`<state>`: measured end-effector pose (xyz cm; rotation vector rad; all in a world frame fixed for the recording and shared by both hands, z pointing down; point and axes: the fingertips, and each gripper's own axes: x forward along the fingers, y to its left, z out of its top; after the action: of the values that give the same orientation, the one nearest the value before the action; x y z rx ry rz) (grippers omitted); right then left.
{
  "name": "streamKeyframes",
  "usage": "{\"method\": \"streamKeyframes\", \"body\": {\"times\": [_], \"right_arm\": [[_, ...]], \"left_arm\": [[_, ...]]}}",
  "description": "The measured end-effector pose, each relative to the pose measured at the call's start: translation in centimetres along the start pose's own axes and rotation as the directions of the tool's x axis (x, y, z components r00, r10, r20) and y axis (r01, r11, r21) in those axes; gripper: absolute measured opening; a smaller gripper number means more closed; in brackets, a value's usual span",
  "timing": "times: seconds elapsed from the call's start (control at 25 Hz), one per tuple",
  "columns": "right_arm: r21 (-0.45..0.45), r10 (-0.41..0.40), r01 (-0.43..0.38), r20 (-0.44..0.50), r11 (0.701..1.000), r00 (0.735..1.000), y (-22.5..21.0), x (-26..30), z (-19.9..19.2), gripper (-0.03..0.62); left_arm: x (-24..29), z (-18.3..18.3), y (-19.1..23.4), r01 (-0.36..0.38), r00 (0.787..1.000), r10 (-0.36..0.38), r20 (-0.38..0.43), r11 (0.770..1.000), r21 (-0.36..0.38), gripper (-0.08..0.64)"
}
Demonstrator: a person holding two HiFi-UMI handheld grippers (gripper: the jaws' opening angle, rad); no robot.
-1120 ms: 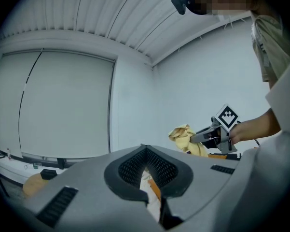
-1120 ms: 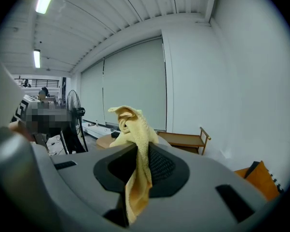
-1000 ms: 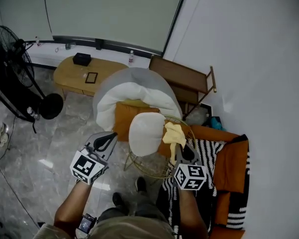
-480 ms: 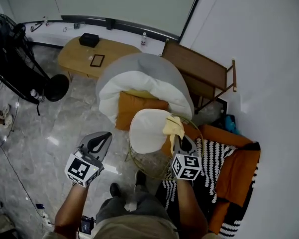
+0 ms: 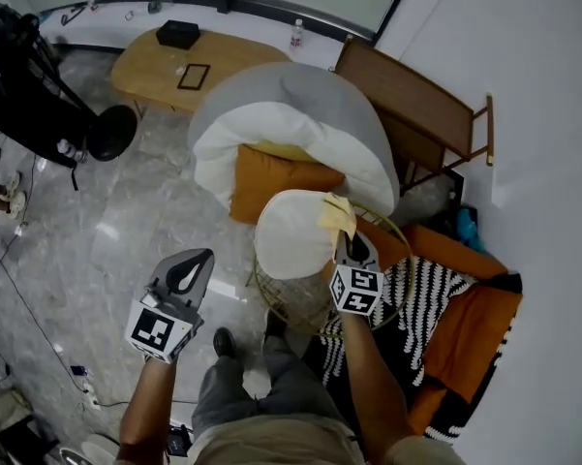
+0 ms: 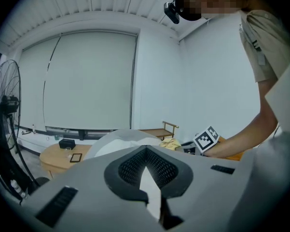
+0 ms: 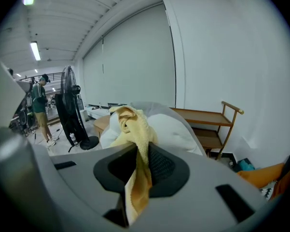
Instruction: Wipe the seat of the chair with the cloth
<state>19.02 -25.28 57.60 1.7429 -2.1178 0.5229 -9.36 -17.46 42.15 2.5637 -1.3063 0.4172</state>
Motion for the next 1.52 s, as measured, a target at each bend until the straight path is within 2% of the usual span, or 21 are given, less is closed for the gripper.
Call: {"method": "streamKeyframes", "body": {"times": [0.16,0.32,0.44,0.56,0.68,0.76,0.88,0.96,1.04,1.28,1.52], "right_arm": [[-0.019,0.008,-0.008,-0.046,1.0,0.999,0.9,5.2,-3.1,0.063],[-0.051,0.038,-0.044,-0.103,0.998,0.994,4.1,10.0,-5.9,0.063],[-0.072,0.11,-0.122,-0.151,0.99,0.982,8.9,12.8,-7.4,0.063],[-0.097,0.211,-0.232,-0.187,0.968,0.959,14.1,13.8,-7.9,0.064],[-0.104,0.232,-0.258,-0.208,0.961,0.95,14.9,14.3,-8.3,0.065],[-0.074,0.185,-0.205,-0.213,0.976,0.959,12.1,14.4,-8.8,0.064],[-0.029,0.024,-0.032,-0.238,0.999,0.971,4.3,14.0,-10.3,0.064],[0.033,-0.098,0.109,-0.248,0.993,0.964,-1.1,12.7,-10.9,0.064],[0.102,-0.176,0.204,-0.235,0.974,0.956,-4.5,11.1,-10.8,0.064],[0.198,-0.266,0.3,-0.18,0.933,0.947,-8.2,9.2,-10.2,0.064],[0.185,-0.259,0.295,-0.198,0.937,0.946,-7.7,9.7,-10.6,0.064]], "left_arm": [[0.3,-2.3,0.9,-0.047,0.999,0.047,-0.016,0.998,-0.028,0.015],[0.1,-4.3,2.1,-0.097,0.995,0.097,0.001,0.992,-0.076,0.015],[0.3,-5.5,2.7,-0.12,0.993,0.12,-0.001,0.987,-0.109,0.014],[1.0,-6.4,2.8,-0.118,0.993,0.117,-0.018,0.985,-0.123,0.015],[2.2,-6.3,2.6,-0.105,0.994,0.104,-0.018,0.987,-0.122,0.015],[3.0,-6.1,2.5,-0.093,0.996,0.092,-0.014,0.988,-0.122,0.014],[4.1,-5.7,2.4,-0.073,0.997,0.073,-0.008,0.99,-0.124,0.014],[4.8,-5.7,2.3,-0.058,0.998,0.057,-0.007,0.99,-0.127,0.014],[5.4,-5.8,2.1,-0.042,0.999,0.042,-0.01,0.991,-0.13,0.015],[6.4,-5.9,1.4,-0.01,1.0,0.008,-0.017,0.992,-0.122,0.015],[6.2,-5.9,1.5,-0.01,1.0,0.009,-0.013,0.992,-0.125,0.015]]}}
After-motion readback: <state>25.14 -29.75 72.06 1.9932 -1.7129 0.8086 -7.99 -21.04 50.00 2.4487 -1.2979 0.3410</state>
